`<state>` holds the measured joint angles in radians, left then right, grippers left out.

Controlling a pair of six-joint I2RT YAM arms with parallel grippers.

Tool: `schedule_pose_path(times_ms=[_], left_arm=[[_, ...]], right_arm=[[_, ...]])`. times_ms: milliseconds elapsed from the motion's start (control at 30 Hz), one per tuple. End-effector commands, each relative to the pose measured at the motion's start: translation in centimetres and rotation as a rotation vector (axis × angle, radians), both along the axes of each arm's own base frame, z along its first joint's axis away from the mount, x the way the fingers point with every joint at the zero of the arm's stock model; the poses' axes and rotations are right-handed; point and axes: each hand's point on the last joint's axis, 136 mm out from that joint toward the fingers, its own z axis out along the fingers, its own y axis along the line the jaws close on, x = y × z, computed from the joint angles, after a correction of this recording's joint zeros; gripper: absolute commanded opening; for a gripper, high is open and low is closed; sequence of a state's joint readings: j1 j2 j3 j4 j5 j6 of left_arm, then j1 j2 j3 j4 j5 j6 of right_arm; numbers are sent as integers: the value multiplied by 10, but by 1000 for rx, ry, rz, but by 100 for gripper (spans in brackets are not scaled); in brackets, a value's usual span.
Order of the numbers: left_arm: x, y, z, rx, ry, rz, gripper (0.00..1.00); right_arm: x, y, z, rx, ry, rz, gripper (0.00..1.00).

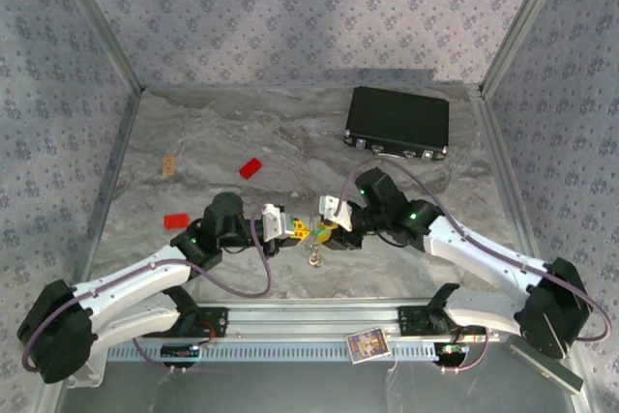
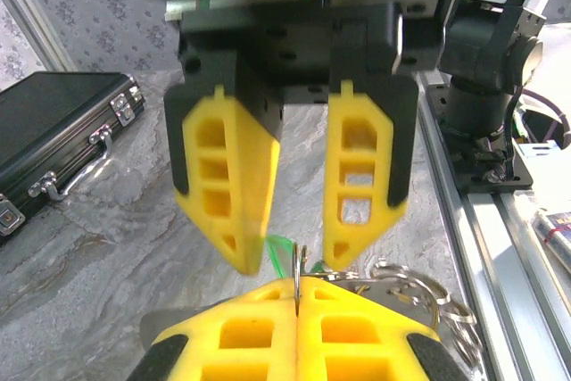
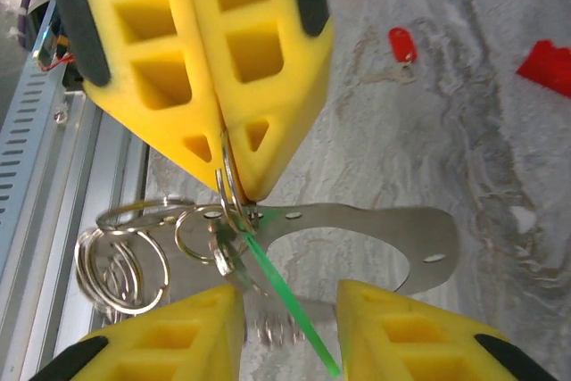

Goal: Put the keys on the keyring

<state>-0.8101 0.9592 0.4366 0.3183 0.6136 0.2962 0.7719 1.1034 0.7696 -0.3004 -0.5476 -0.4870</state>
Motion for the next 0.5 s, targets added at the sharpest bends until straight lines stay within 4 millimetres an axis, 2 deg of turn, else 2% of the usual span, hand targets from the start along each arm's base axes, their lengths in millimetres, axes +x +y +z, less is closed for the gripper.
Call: schedule_pose_path(times_ms=[0, 200, 467], left_arm=[[-5, -4, 22, -65, -66, -47, 0], [-6, -6, 21, -68, -55, -55, 0], [-6, -6, 21, -72, -50, -56, 0]], right_arm=[[-3, -8, 11, 20, -24, -12, 34], [-10, 7, 30, 110, -28, 38, 28], [-7, 21, 27, 126, -22, 50, 23]])
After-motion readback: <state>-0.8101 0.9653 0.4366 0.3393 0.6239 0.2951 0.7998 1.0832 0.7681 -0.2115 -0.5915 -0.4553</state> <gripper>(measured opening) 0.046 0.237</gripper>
